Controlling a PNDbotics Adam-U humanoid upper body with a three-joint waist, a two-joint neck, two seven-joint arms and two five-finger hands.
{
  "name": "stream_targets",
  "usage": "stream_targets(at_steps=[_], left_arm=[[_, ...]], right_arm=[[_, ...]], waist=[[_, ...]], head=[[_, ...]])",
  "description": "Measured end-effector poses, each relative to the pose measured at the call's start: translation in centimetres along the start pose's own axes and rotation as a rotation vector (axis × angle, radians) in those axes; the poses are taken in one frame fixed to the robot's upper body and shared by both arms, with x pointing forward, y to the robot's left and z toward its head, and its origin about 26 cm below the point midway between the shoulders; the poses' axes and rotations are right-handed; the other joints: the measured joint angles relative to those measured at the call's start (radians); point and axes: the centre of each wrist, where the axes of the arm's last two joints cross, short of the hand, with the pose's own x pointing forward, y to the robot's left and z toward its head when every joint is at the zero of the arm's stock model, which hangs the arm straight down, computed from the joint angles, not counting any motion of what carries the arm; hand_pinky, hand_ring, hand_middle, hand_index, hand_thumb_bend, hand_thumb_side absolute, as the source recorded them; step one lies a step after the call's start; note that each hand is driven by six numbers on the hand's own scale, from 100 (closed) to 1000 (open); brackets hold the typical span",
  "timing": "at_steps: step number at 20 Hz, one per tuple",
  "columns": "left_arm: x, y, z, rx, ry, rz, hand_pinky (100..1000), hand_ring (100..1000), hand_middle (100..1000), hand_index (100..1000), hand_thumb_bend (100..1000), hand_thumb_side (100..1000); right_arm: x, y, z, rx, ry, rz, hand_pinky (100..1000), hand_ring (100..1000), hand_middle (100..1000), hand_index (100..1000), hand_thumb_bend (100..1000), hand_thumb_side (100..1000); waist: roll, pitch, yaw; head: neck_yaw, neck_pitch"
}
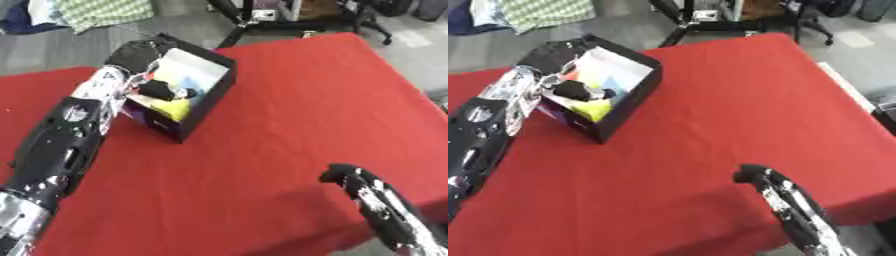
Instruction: Pick up objects on the table and place them in the box.
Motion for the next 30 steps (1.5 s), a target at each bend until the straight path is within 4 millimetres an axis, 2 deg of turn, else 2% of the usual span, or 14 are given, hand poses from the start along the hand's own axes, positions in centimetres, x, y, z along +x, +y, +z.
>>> stream_targets(at_steps=[1, 4, 6, 9, 12, 18, 20, 24, 25, 28, 30], left_arm=[[0.0, 0.0, 0.0, 0.015, 0.005, 0.004, 829, 807, 875, 1000, 656, 963], [-0.7, 0.9, 0.3, 0.079, 0.016, 0.038, 818, 776, 843, 987, 431, 857], [-1.6, 1.9, 0.9, 0.139, 0.027, 0.098, 805, 742, 809, 963, 321, 808], [-2.8, 3.9, 2.8, 0.264, 0.033, 0.249, 792, 701, 768, 941, 206, 776], [-2.9, 6.5, 5.8, 0.404, 0.005, 0.433, 782, 665, 719, 917, 100, 728], [0.0, 11.3, 13.3, 0.655, -0.139, 0.781, 765, 621, 659, 853, 100, 707], [1.1, 12.4, 14.9, 0.701, -0.206, 0.867, 765, 622, 658, 850, 100, 645], [2.9, 13.8, 15.7, 0.783, -0.328, 0.977, 766, 627, 663, 853, 100, 576], [3.2, 14.1, 15.7, 0.803, -0.354, 0.99, 766, 632, 666, 853, 100, 518], [4.1, 15.3, 15.4, 0.863, -0.424, 1.013, 767, 636, 670, 855, 100, 488], [4.5, 16.0, 15.3, 0.888, -0.466, 1.023, 771, 641, 677, 863, 100, 475]], right_arm=[[0.0, 0.0, 0.0, 0.0, 0.0, 0.0, 1000, 801, 711, 815, 100, 706], [-0.1, -0.1, 0.1, -0.005, 0.002, 0.0, 1000, 801, 711, 816, 100, 716], [-0.1, -0.2, 0.1, -0.013, 0.005, 0.001, 1000, 801, 711, 815, 100, 735], [-0.1, -0.3, 0.2, -0.024, 0.01, 0.007, 1000, 801, 711, 815, 100, 741], [-0.2, -0.2, 0.5, -0.03, 0.017, 0.008, 1000, 801, 709, 815, 100, 780], [-0.2, -0.4, 0.6, -0.051, 0.026, 0.021, 1000, 800, 709, 814, 100, 786], [-0.3, -0.5, 0.7, -0.061, 0.03, 0.024, 1000, 800, 709, 814, 100, 797], [-0.4, -0.5, 0.9, -0.069, 0.038, 0.023, 1000, 800, 709, 814, 100, 802], [-0.4, -0.5, 1.0, -0.071, 0.039, 0.023, 1000, 800, 708, 814, 100, 803], [-0.4, -0.5, 1.2, -0.077, 0.044, 0.023, 1000, 800, 708, 814, 100, 831], [-0.5, -0.5, 1.3, -0.082, 0.05, 0.024, 1000, 800, 708, 814, 100, 818]], waist=[[0.0, 0.0, 0.002], [0.0, 0.0, 0.011], [0.0, 0.0, 0.02], [0.0, 0.0, 0.032], [0.0, 0.0, 0.045], [0.0, 0.0, 0.068], [0.0, 0.0, 0.076], [0.0, 0.0, 0.087], [0.0, 0.0, 0.088], [0.0, 0.0, 0.094], [0.0, 0.0, 0.096]], head=[[-0.001, 0.0], [-0.005, 0.0], [-0.009, 0.0], [-0.009, 0.0], [-0.01, 0.0], [-0.009, 0.0], [-0.006, 0.0], [0.032, 0.0], [0.044, 0.0], [0.088, 0.0], [0.11, 0.0]])
